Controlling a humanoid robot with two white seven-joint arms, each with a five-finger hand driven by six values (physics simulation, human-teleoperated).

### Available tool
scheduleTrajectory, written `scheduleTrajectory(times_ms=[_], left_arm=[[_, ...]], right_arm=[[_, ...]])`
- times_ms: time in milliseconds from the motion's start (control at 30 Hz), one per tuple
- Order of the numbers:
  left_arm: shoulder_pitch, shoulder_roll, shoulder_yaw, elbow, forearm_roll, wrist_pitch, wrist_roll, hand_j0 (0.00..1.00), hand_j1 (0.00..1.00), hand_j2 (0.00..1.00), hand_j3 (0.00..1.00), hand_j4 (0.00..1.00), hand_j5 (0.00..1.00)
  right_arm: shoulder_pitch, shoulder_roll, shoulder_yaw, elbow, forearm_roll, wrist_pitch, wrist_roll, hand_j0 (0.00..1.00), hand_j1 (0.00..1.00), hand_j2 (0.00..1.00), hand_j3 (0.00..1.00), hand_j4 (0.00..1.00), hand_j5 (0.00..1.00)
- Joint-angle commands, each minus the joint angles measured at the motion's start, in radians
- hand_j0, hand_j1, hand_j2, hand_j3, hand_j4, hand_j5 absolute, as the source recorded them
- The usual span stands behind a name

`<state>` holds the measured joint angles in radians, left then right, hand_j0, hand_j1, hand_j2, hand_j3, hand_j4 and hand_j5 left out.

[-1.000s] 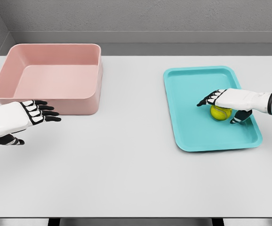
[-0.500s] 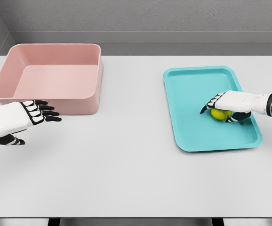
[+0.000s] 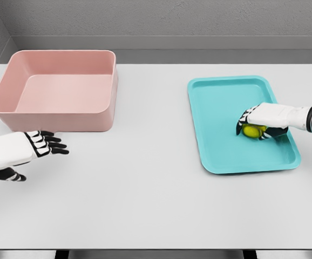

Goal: Put the tennis from the blue tray into the pink basket with both arms

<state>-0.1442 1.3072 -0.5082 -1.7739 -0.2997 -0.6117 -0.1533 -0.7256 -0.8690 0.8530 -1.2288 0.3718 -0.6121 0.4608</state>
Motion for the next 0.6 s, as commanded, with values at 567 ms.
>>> scheduleTrajectory(times_ms=[567], left_arm=[[-0.003, 0.075, -0.052, 0.114, 0.093, 0.001, 0.000, 1.00, 1.00, 1.00, 1.00, 1.00, 1.00]], right_arm=[[-0.003, -0.005, -0.074, -0.222, -0.010, 0.001, 0.016, 0.42, 0.42, 0.42, 0.42, 0.42, 0.42]])
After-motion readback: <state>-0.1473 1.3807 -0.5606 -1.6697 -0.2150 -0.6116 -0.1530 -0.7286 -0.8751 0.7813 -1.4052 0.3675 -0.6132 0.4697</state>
